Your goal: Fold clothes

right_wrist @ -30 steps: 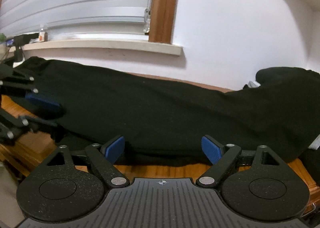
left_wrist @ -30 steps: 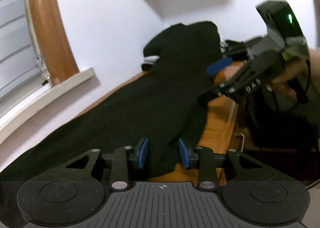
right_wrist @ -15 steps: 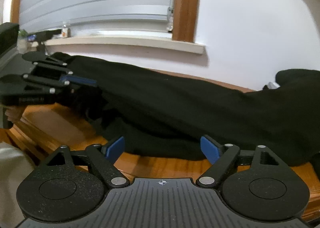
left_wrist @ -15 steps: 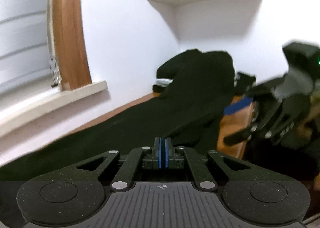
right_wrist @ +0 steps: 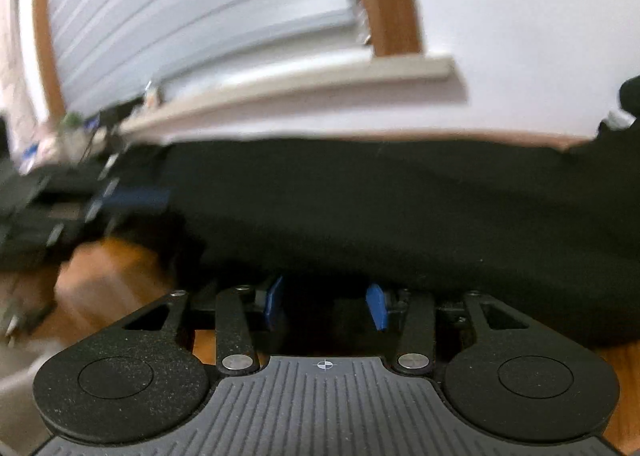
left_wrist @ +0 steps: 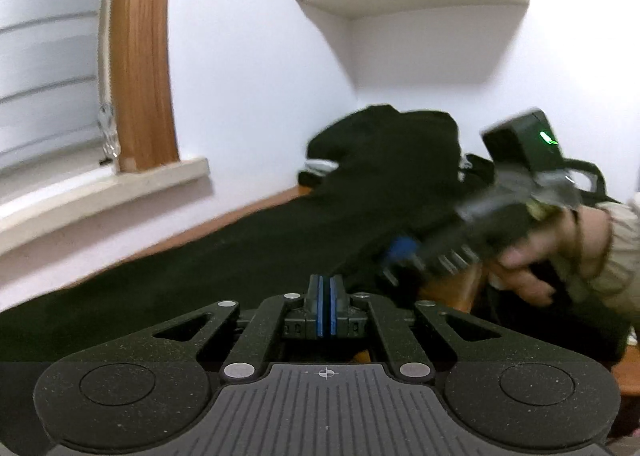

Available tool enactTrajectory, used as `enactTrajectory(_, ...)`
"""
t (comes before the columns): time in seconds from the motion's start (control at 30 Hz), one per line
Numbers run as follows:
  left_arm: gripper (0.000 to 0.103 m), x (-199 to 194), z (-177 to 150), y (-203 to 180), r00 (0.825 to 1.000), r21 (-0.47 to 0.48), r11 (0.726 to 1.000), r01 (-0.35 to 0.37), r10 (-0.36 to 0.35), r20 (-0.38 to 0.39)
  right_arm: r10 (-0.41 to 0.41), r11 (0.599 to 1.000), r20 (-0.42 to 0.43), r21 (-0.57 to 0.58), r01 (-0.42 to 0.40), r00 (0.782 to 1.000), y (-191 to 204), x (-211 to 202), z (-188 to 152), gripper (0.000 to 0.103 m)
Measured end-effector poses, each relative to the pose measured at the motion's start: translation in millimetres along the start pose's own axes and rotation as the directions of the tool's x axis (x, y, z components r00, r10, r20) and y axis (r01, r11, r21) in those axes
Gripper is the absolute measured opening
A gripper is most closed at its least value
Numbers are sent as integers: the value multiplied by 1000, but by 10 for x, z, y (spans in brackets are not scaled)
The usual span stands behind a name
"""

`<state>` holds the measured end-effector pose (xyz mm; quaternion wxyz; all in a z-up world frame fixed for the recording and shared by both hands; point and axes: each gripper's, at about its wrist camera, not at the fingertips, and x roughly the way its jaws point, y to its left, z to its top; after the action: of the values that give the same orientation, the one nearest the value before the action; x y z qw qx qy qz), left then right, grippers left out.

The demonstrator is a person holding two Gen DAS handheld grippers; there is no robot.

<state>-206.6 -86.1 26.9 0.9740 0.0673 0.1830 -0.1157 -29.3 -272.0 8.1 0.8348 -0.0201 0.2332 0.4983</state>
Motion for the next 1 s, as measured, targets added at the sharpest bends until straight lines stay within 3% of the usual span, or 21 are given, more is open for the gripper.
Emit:
enactTrajectory(0.07, 3, -19, -37, -2, 1000, -13, 1000, 13, -13, -10, -35, 999, 62, 21, 34, 997, -4, -35, 34, 40)
enactTrajectory(0.17, 3, -39, -105, -25, 999, -21, 999, 38, -39, -38, -90, 996, 85, 24, 88, 992, 27, -93, 14, 41)
enactTrajectory(0.43, 4, -49, -251, -106, 991, -16, 996, 86, -87, -98, -102, 989, -26, -114, 99, 994, 257, -279, -220, 40)
enactTrajectory(0.53, 3, -123, -287, -120, 985, -13, 991, 130, -131, -110, -67, 986, -45, -156, 59, 997, 382, -289, -265, 31)
enactTrajectory(0.67, 7, -448, -302, 158, 996, -7, 999, 37, -38, -81, 2, 978, -66, -210, -15, 998, 584, -316, -257, 32)
enactTrajectory(0.77, 15, -772, -330, 568, 993, -26, 994, -102, 100, -61, 46, 977, -74, -207, -60, 996, 683, -300, -263, 32)
enactTrajectory(0.9, 26, -1246, -465, 1234, 955, -118, 948, -296, 290, -68, 75, 975, -77, -205, -89, 994, 797, -239, -266, 33)
enactTrajectory(1.0, 40, -1577, -652, 1599, 903, -169, 887, -429, 419, -95, 111, 970, -75, -211, -124, 991, 861, -255, -267, 33)
